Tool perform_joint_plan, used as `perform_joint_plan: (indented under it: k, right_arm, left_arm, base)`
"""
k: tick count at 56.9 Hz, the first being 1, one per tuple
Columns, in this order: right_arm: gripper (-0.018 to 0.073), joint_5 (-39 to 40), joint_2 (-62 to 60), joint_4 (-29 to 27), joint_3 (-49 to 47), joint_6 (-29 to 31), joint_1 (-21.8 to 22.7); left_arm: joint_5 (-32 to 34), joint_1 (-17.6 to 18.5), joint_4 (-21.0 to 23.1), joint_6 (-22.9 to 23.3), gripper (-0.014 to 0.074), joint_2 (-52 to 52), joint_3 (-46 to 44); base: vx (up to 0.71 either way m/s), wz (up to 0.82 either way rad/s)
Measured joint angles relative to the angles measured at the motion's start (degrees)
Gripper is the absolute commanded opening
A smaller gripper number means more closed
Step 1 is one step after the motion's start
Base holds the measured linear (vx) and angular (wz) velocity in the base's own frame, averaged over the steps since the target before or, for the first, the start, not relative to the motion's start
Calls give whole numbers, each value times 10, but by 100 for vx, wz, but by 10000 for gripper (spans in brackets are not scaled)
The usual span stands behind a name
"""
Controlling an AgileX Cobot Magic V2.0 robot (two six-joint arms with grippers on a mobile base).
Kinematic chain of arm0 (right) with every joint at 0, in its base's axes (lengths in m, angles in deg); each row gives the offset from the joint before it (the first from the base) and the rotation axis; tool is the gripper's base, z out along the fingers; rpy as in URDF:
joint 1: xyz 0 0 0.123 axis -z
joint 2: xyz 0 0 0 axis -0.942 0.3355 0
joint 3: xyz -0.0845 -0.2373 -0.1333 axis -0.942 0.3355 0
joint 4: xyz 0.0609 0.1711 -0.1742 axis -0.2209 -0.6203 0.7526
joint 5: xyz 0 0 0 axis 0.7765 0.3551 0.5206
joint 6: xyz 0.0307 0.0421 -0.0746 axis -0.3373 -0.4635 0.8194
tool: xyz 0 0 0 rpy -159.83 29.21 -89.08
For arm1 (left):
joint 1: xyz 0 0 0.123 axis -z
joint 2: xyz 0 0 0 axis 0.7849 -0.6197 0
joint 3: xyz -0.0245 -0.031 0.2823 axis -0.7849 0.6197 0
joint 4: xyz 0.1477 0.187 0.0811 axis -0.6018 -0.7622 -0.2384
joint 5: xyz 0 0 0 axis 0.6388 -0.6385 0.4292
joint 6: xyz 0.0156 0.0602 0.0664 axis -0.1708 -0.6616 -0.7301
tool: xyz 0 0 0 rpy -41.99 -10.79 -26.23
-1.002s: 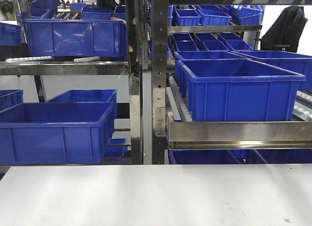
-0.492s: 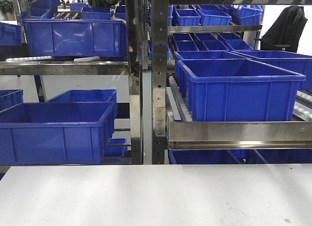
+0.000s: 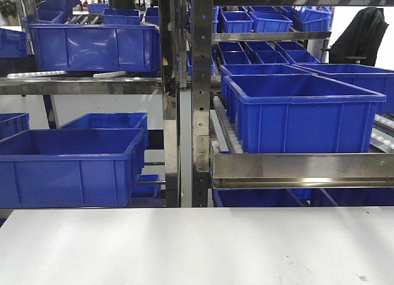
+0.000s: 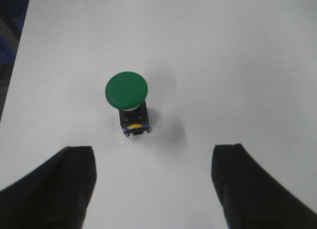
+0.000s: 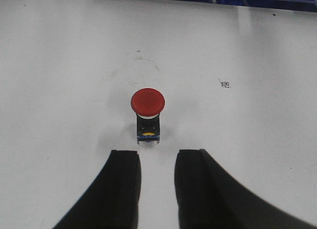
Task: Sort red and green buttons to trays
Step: 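Grasp the green button with left gripper and red button with right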
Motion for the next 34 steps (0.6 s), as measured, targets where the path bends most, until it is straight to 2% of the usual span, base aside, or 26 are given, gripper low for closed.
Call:
perform_joint_plan:
  k: [13, 20, 27, 34]
  right_arm:
    - [299, 0, 0, 0, 0, 0, 0]
    - [299, 0, 0, 0, 0, 0, 0]
    - [299, 0, 0, 0, 0, 0, 0]
    - [299, 0, 0, 0, 0, 0, 0]
  left_arm:
    - [92, -1, 0, 14, 590, -105, 0]
    - [147, -1, 17, 15, 590, -155, -1]
    - [194, -1, 68, 0, 590, -189, -2]
    - [230, -1, 154, -64, 590, -219, -2]
  base:
    - [0, 0]
    - [0, 0]
    - [0, 0]
    - [0, 0]
